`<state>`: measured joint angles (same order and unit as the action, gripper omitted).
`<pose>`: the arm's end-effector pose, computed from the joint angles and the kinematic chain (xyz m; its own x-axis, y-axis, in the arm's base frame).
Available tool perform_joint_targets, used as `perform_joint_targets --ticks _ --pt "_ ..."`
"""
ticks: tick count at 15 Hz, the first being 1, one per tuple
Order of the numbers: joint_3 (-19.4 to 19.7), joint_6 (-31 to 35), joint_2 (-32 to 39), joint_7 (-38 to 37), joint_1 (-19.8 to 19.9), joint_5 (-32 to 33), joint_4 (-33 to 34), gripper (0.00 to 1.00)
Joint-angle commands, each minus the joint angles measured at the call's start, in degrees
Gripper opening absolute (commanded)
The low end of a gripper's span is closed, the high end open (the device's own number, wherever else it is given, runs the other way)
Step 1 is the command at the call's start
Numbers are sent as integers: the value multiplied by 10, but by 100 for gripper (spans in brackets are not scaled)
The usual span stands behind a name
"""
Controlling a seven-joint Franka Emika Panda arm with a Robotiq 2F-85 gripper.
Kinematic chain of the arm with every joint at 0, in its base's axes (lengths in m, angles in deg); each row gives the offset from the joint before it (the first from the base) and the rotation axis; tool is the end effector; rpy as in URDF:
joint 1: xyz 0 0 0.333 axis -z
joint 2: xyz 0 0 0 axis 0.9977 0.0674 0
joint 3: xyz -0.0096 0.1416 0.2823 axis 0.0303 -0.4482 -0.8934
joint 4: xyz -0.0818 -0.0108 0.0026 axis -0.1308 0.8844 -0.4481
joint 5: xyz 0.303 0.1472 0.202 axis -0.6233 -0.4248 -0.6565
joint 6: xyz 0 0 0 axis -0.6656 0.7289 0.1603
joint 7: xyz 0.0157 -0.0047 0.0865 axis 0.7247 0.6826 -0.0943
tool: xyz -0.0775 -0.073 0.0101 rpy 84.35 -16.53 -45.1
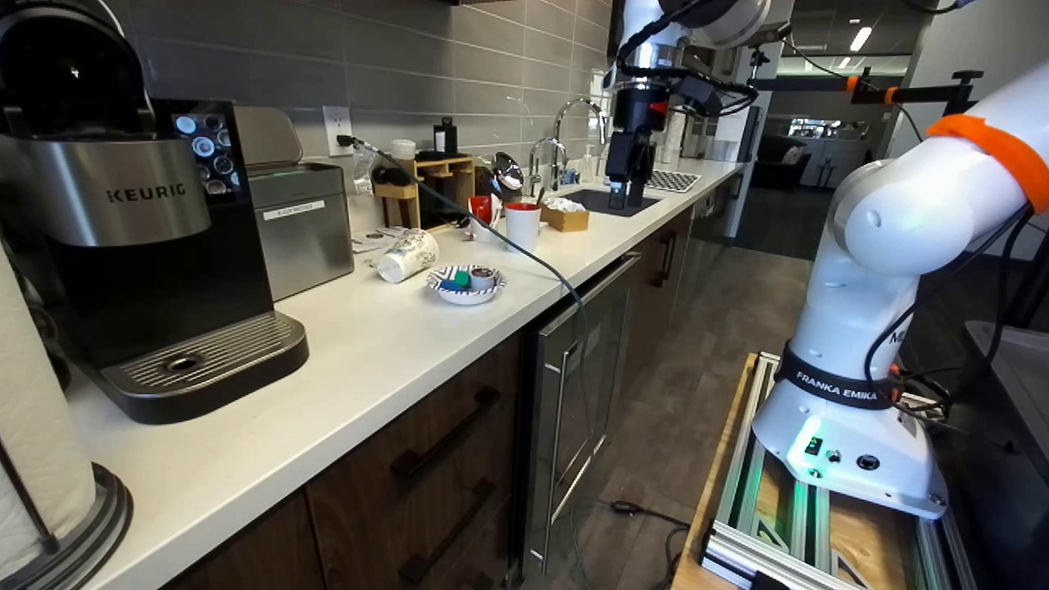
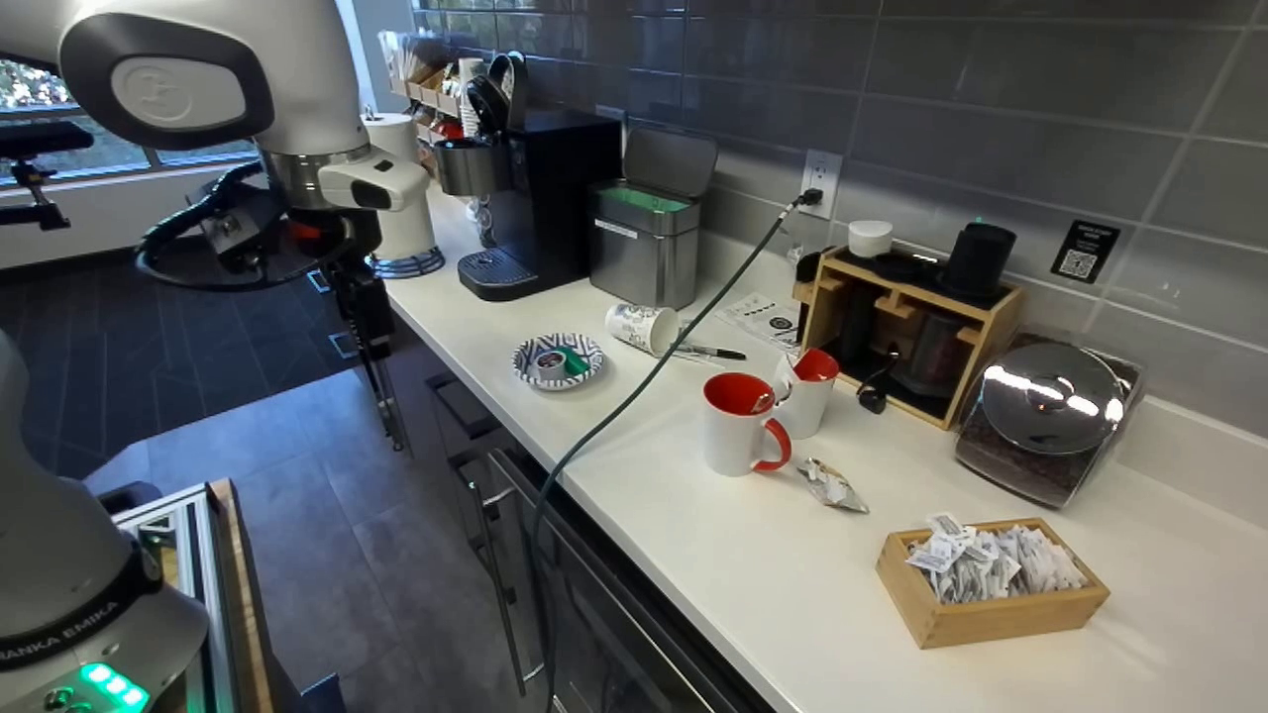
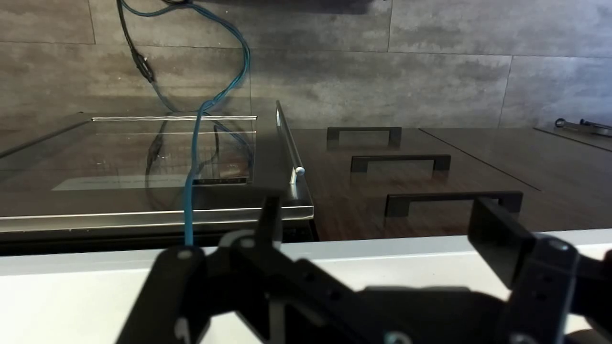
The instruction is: Put the coffee pod in the coffeemaker.
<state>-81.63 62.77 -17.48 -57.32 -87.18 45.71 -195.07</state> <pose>0.3155 -0.0140 0.4544 0.9979 0.0649 0.0051 0.0651 -0.9927 -0.1014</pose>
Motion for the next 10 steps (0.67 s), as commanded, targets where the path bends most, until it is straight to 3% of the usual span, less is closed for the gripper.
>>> perform_joint_targets --ticks 1,6,10 --pt "-11 29 -10 4 1 9 -5 100" --pt "-17 222 120 89 -22 66 52 100" --pt "-3 262 247 165 -49 58 122 100"
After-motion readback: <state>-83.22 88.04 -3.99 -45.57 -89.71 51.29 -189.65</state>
